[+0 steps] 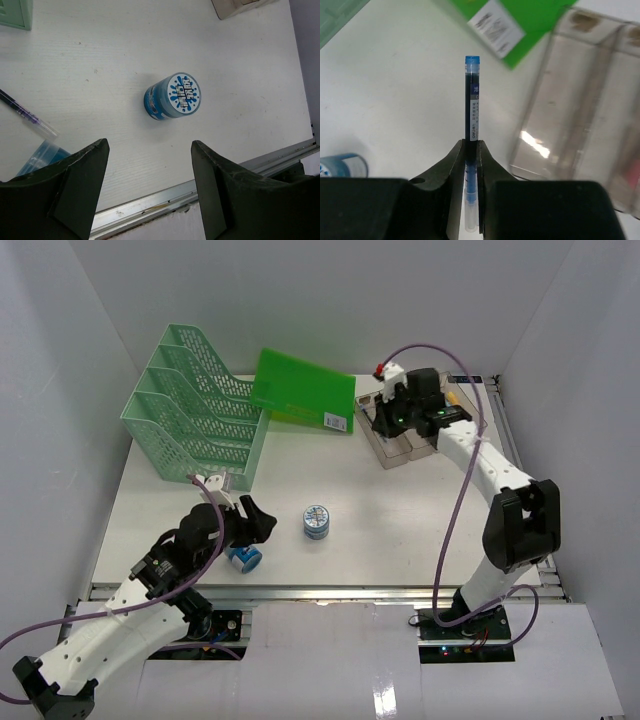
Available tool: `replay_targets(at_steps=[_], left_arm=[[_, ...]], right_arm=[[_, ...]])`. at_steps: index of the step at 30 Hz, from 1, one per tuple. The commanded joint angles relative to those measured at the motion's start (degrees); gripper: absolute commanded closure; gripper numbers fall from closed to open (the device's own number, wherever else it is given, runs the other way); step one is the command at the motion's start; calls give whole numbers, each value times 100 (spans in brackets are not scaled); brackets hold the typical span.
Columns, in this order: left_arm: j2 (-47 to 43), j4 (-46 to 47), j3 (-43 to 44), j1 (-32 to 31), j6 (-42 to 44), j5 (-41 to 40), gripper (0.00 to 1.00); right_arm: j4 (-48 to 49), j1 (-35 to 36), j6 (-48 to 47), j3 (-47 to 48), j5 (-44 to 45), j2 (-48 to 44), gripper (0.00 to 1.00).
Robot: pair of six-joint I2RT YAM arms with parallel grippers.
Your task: Organize the desk
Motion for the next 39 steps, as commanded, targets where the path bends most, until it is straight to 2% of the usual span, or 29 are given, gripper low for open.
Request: replay_targets(at_steps=[1, 6, 10, 14, 16, 21, 24, 26, 28, 31, 34, 39], left_arm=[[33, -40, -23, 14, -62, -113, 23], [54, -48, -71, 14, -155, -284, 23], [20, -98, -89, 14, -222, -403, 23], [0, -195, -45, 14, -285, -503, 23], [-40, -233, -51, 14, -342, -598, 23], [1, -357, -24, 14, -451, -761, 22], [146, -559, 59, 14, -617, -921, 22], [226, -637, 84, 14, -737, -1053, 23], [328, -663, 101, 20, -833, -1132, 24], [612, -688, 232, 139, -879, -1194, 26], [977, -587, 348, 567, -764, -1044, 29], [1650, -177, 455, 1917, -181, -37, 38]], right_arm=[[149, -880, -363, 308, 80, 366, 92], [155, -1018, -748, 1190, 407, 1317, 92], [-16, -1009, -698, 1789, 515, 1891, 92], [-9, -1018, -723, 1995, 672, 2258, 89], [23, -1018, -711, 2013, 718, 2386, 81], [13, -1018, -653, 2070, 749, 2528, 47], [-111, -1024, -647, 2070, 600, 2380, 38], [-333, -1082, -684, 1961, -35, 2095, 37], [-650, -1184, -936, 1674, -1194, 1632, 37], [-1071, -1255, -1651, 721, -2831, 684, 37], [-1031, -1255, -1896, -598, -3485, -385, 37], [-978, -1350, -2101, -1829, -4162, -1495, 37]])
